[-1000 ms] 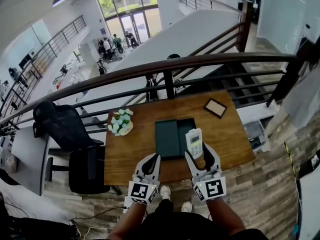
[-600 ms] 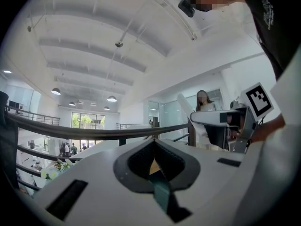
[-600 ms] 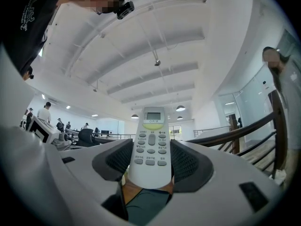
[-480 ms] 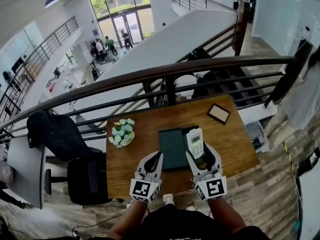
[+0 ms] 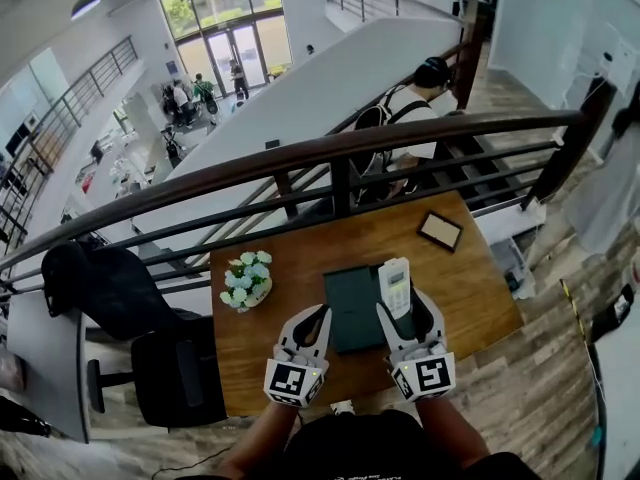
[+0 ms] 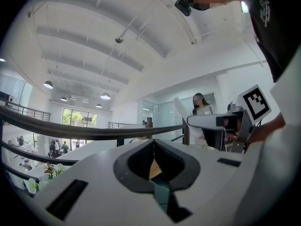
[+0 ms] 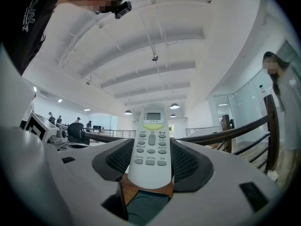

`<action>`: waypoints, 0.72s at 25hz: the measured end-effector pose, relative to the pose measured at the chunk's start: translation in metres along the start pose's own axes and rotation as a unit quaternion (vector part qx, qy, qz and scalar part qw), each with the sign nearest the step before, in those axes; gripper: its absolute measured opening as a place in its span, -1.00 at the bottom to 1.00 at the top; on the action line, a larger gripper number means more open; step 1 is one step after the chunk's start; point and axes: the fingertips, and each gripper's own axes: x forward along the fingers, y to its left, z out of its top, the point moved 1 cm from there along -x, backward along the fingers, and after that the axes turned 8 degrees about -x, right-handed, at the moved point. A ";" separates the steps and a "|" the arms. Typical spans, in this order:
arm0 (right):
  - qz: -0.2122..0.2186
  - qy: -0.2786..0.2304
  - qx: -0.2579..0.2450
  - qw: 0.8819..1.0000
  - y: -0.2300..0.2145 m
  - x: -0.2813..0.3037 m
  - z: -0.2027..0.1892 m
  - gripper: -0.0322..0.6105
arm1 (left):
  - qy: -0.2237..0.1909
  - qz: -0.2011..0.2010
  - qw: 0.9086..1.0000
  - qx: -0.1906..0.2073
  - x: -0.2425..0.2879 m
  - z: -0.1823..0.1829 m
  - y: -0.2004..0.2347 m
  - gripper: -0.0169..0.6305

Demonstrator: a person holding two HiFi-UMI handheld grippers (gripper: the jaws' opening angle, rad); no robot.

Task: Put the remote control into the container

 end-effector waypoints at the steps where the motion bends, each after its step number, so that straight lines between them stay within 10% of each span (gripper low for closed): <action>1: -0.004 0.003 0.000 1.000 0.000 0.003 -0.001 -0.13 | 0.002 -0.003 1.000 0.006 0.001 -0.001 0.003 -0.92; 18: -0.008 0.044 0.017 0.999 -0.023 0.043 -0.042 -0.13 | 0.015 0.014 1.000 -0.002 0.038 -0.020 0.037 -0.92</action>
